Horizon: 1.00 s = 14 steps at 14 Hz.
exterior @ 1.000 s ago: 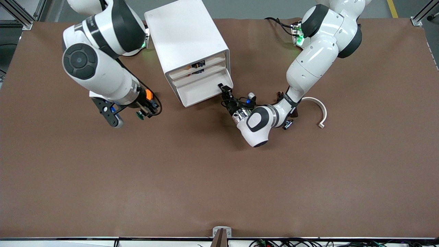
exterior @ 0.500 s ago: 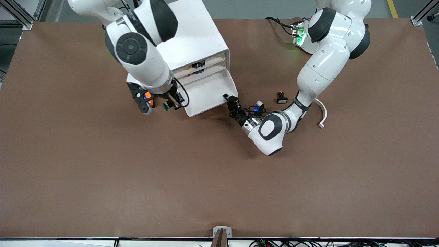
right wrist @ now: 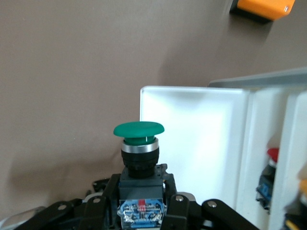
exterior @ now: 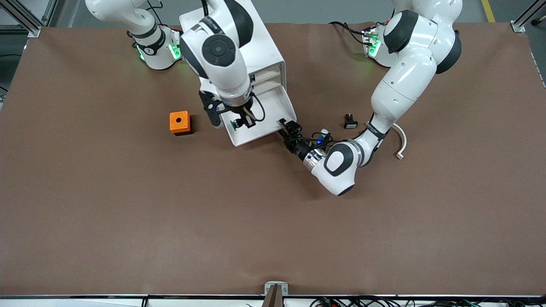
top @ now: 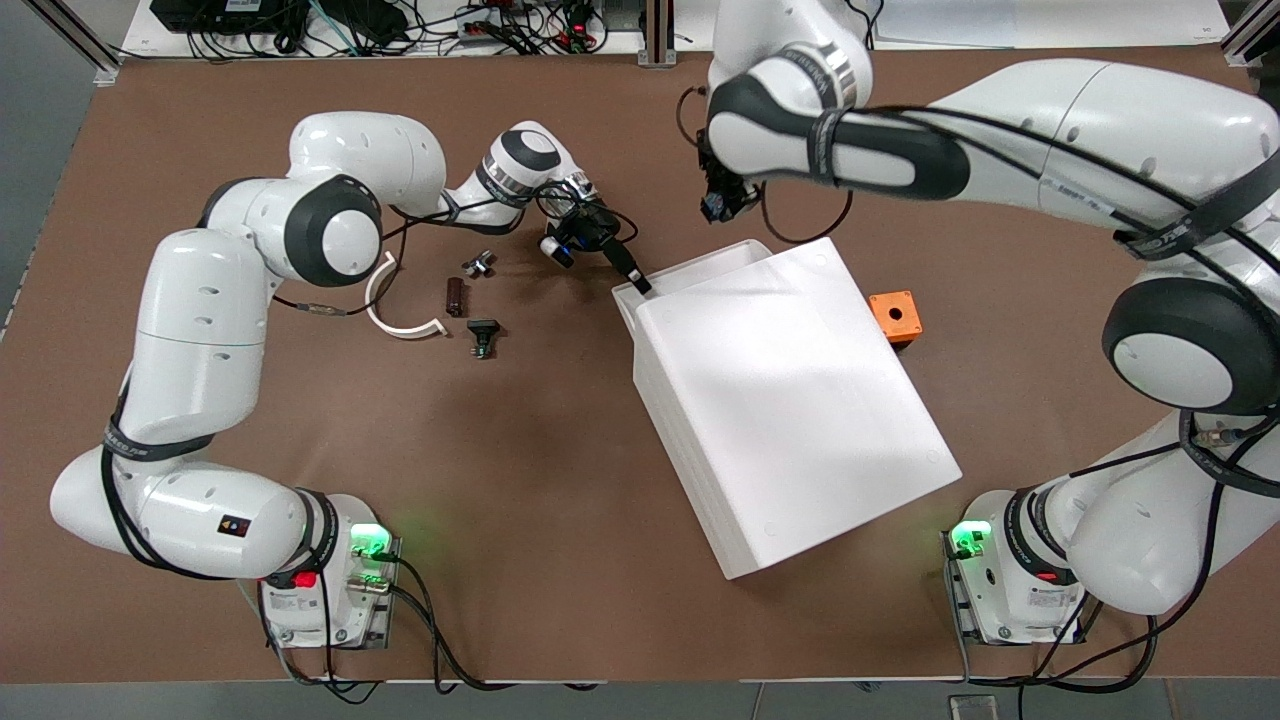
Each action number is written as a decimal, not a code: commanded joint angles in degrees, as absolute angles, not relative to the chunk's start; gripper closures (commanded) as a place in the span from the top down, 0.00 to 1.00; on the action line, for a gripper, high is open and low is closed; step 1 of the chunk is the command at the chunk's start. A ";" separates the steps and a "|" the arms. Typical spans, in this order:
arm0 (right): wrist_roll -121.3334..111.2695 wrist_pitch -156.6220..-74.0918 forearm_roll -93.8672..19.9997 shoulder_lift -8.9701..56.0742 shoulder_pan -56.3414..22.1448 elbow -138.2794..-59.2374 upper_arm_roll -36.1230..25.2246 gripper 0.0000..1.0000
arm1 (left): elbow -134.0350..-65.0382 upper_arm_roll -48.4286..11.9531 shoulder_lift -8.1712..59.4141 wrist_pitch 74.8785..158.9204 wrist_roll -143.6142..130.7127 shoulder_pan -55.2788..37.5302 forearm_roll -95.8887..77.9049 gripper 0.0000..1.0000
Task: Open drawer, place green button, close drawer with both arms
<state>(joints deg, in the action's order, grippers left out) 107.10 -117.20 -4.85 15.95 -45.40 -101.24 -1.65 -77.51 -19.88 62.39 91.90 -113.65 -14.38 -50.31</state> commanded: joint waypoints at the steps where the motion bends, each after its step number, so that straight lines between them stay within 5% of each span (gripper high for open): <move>1: 111.00 -121.98 -3.25 16.17 -47.98 -104.67 -2.29 0.00 | -74.89 -19.78 62.14 91.41 -104.71 -13.80 -51.15 1.00; 12: 118.39 -130.52 0.35 24.17 -52.56 -106.00 -2.29 0.01 | -71.37 -18.89 51.70 92.71 -62.69 -14.33 -32.37 1.00; 14: 118.39 -130.69 0.35 24.43 -52.56 -106.00 -2.29 0.30 | -71.37 -19.25 49.76 96.13 -61.96 -14.76 -26.57 1.00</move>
